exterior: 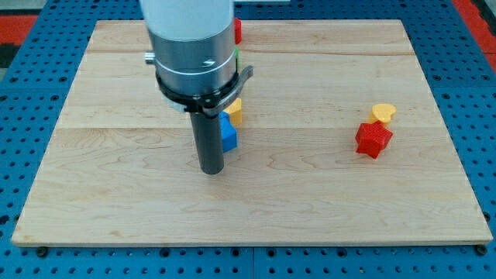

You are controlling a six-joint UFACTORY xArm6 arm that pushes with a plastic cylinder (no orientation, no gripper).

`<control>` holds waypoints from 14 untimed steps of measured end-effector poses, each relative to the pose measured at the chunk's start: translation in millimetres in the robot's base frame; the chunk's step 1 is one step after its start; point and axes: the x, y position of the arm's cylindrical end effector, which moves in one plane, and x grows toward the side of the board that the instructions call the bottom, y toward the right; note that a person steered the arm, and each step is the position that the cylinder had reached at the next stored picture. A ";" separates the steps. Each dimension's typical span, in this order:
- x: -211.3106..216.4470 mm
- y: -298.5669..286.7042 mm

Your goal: Adjust the yellow hexagon vertically above the blue triangle

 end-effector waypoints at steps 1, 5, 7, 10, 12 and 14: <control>-9.6 67.8; -107.3 39.3; -97.0 53.3; -32.4 62.1; 0.1 45.4; -8.4 -43.3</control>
